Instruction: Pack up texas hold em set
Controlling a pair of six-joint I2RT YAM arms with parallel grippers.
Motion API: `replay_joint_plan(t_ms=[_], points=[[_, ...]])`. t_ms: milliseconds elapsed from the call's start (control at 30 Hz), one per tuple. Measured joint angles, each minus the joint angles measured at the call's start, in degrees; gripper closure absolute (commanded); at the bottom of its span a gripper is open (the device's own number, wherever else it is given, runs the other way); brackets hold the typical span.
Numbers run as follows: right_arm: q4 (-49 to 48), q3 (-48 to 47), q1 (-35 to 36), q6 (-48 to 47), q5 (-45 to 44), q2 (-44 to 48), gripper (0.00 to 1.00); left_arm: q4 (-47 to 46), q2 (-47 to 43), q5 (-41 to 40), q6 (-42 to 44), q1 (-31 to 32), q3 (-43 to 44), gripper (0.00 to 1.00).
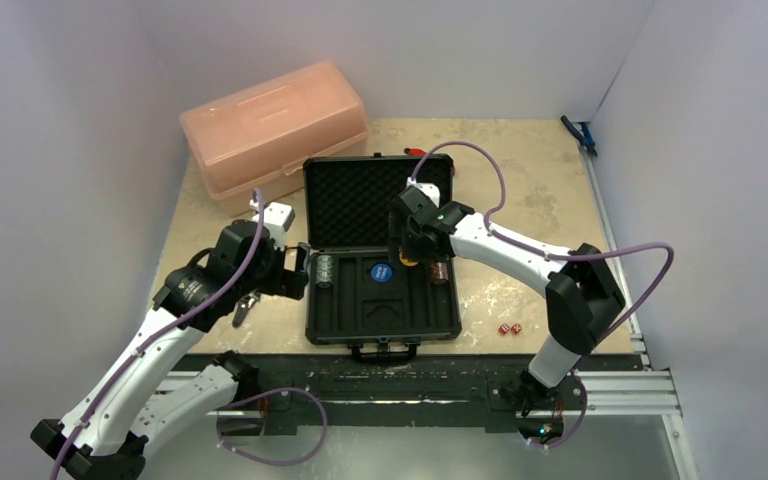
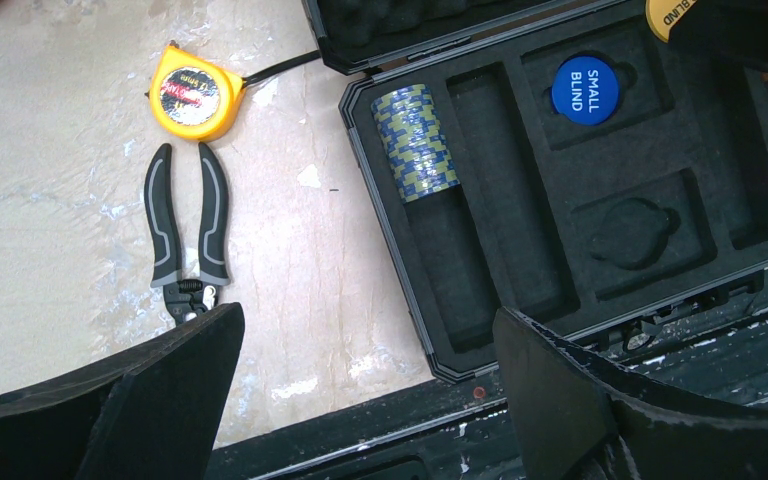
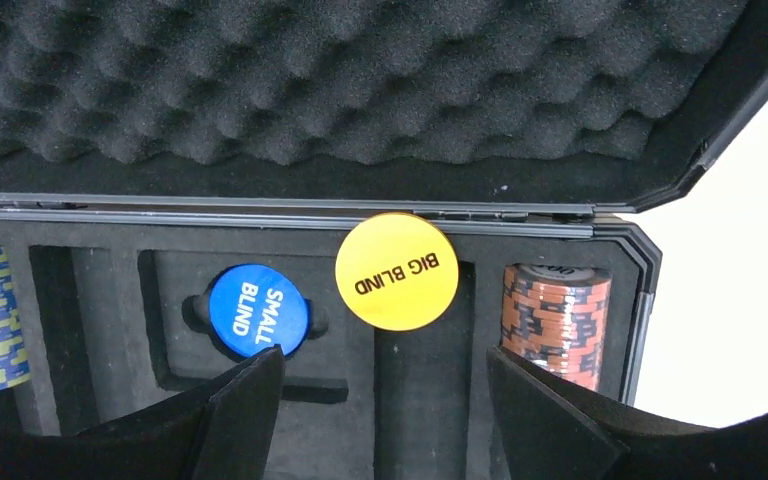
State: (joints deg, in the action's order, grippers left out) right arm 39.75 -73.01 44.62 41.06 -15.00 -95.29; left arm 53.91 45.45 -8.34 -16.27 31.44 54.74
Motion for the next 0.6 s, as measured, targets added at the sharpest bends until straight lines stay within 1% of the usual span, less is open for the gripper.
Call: replay_joint_plan(t_ms=[600], points=[[-1.40, -2.16, 0.00, -1.07, -0.09, -6.47, 0.29, 0.00, -0.44, 0.02, 0.00, 0.00, 0.00, 0.05]])
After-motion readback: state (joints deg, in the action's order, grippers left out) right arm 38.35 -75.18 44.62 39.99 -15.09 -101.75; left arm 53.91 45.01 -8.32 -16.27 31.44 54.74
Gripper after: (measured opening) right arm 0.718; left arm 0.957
